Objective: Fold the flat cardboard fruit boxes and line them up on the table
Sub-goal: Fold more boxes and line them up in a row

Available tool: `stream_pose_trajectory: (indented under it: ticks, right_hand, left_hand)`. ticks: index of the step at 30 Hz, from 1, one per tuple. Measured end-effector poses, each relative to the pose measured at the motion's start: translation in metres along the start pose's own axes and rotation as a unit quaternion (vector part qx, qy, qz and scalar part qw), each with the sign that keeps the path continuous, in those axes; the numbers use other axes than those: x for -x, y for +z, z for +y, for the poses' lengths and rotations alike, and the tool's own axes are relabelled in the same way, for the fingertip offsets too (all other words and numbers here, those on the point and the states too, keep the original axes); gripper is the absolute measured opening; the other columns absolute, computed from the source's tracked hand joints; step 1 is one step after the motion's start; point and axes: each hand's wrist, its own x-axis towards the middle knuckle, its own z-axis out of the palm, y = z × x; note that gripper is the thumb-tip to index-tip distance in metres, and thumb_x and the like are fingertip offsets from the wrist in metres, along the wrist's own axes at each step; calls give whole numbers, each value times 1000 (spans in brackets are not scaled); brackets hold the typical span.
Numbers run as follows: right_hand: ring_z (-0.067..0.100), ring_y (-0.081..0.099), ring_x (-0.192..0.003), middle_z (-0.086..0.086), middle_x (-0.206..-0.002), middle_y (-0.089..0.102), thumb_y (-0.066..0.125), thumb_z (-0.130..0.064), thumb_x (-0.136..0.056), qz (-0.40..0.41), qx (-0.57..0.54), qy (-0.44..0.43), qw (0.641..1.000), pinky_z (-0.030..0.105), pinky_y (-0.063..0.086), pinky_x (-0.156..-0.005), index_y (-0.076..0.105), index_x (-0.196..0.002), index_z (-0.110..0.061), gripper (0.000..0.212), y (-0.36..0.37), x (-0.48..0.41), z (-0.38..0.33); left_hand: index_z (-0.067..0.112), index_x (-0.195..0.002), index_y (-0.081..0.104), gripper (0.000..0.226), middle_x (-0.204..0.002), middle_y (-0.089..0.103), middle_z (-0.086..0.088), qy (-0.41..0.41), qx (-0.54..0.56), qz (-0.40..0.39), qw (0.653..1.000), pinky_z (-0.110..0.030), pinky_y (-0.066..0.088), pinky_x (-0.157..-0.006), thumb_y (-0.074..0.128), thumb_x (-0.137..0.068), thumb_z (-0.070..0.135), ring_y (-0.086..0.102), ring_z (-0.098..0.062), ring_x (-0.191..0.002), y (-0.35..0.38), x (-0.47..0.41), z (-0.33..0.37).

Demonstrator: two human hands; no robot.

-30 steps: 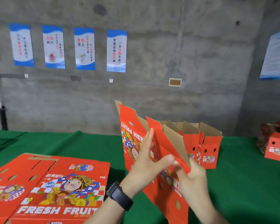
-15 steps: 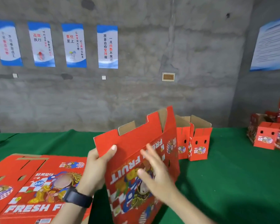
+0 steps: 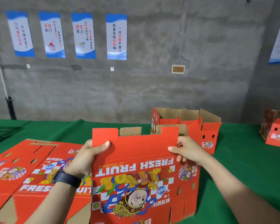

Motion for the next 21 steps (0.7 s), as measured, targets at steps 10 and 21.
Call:
stream_pose_trajectory:
  ticks: [10, 21]
  right_hand:
    - [15, 71, -67, 7, -104, 59, 46, -32, -99, 25, 9, -54, 998, 28, 57, -62, 41, -127, -21, 30, -14, -1, 10]
    - [12, 64, -51, 7, -56, 65, 31, -59, -91, 108, -38, -8, 993, 24, 49, -56, 52, -96, -14, 50, -13, 15, 23]
  left_hand:
    - [38, -103, 59, 30, -96, 66, 36, -4, -319, -132, 938, -3, 46, -69, 61, -74, 40, 62, 14, -90, -3, 7, 13]
    - [38, -101, 58, 72, -114, 65, 12, -111, -420, -95, 896, -20, 47, -86, 29, -59, 89, 61, 2, -96, 8, -10, -4]
